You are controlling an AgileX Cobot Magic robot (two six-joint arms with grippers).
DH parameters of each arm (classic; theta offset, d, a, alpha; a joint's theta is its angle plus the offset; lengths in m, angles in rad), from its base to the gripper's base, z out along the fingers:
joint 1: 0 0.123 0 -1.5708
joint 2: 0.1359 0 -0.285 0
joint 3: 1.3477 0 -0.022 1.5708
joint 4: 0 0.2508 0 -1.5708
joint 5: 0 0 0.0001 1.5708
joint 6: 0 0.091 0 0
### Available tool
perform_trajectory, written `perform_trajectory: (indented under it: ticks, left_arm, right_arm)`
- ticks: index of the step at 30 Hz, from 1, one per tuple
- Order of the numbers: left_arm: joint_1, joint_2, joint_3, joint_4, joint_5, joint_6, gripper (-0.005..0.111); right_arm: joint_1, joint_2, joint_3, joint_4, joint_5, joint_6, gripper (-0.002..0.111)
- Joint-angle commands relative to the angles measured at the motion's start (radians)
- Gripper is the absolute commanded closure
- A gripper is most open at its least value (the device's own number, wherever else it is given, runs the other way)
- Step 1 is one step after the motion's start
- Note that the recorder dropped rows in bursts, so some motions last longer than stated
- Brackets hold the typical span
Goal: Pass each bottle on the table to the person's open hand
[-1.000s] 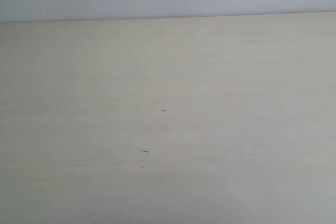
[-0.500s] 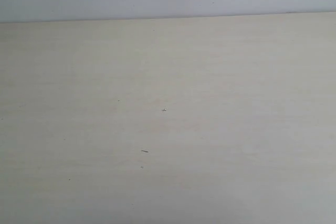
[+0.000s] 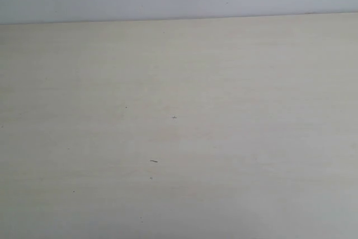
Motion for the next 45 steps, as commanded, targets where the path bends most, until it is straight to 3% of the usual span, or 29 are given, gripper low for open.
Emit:
perform_trajectory:
  ticks: [1,45]
  left_arm:
    - [0.000,-0.007,0.004,-0.009,-0.003,-0.007,0.107]
    - [0.000,-0.007,0.004,-0.009,-0.003,-0.007,0.107]
  right_arm:
    - [-0.006,-0.006,0.005,-0.050,-0.006,-0.043,0.106]
    - [-0.006,-0.006,0.005,-0.048,0.032,-0.050,0.106]
